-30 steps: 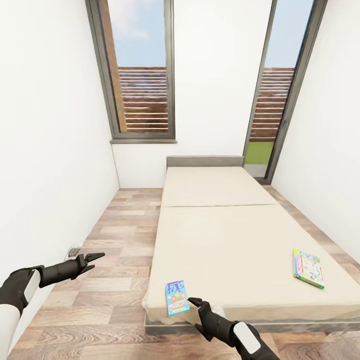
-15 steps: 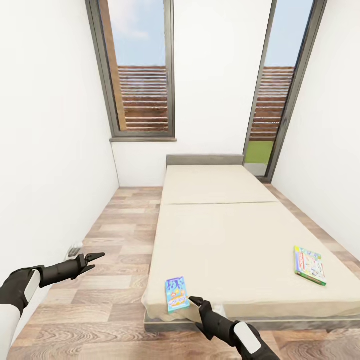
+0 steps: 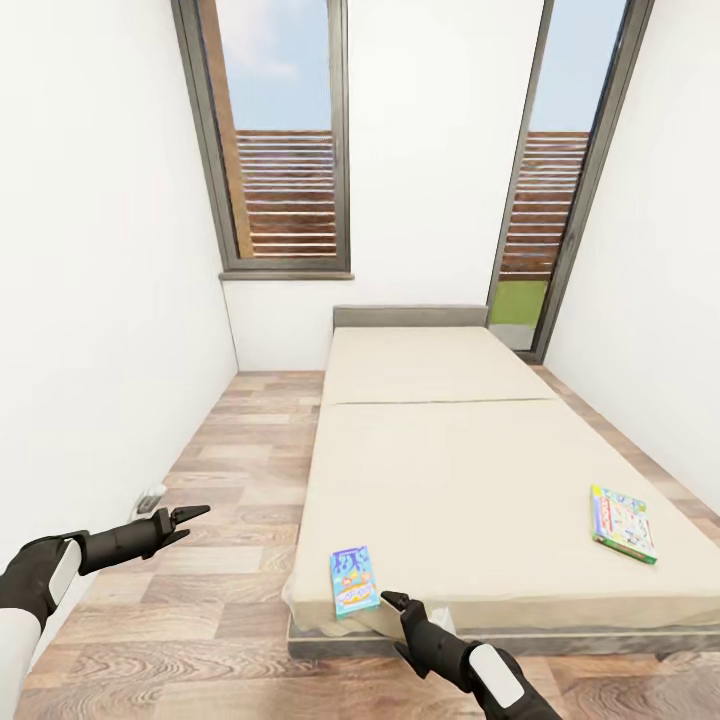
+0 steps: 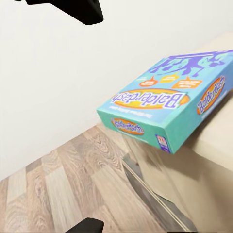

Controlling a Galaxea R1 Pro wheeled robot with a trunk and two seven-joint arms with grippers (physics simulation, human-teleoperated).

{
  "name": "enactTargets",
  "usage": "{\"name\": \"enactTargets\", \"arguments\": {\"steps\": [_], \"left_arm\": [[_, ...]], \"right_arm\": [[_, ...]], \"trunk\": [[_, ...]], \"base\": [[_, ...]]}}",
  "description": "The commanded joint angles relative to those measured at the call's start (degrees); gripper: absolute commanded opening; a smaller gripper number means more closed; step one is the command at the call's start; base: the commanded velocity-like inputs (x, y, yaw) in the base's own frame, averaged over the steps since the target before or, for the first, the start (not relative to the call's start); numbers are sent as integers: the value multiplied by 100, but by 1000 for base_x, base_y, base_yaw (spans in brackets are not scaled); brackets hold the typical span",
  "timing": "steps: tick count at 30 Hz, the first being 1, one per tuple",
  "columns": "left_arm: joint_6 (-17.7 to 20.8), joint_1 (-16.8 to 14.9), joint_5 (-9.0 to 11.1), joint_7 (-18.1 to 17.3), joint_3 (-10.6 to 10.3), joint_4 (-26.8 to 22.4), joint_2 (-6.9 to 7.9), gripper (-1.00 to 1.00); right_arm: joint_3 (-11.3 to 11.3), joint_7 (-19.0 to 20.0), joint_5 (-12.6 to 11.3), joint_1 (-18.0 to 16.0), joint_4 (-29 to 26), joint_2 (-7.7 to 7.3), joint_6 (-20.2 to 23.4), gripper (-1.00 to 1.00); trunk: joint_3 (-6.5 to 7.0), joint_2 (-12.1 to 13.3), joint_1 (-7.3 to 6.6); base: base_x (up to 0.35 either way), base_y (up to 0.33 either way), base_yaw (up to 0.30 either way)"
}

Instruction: Put all the toys in the child's room - the three board games (two on the bed and one on the table), the two jigsaw puzzles on the table, and the tennis ball on the table - inside the toy box on the table in the child's room.

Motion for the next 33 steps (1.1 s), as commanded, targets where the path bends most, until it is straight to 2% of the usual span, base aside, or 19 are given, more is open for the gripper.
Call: {"name": "enactTargets", "arguments": {"steps": [1,30,33], "left_arm": [[50,-5,9,-12,16,1,0,100],[48,-2,9,-20,16,1,-4,100],[48,-1,9,-21,16,1,-4,100]], "right_arm": [[-42,3,-2,-3,-5,5,41,100],[-5,28,38,-3,-47,38,25,100],[-5,28,38,-3,-47,41,25,100]], "trunk": [[-24,-44,22],[-545,-1207,659],[-545,-1207,659]], "base": [[0,0,0],[0,0,0],[0,0,0]]}}
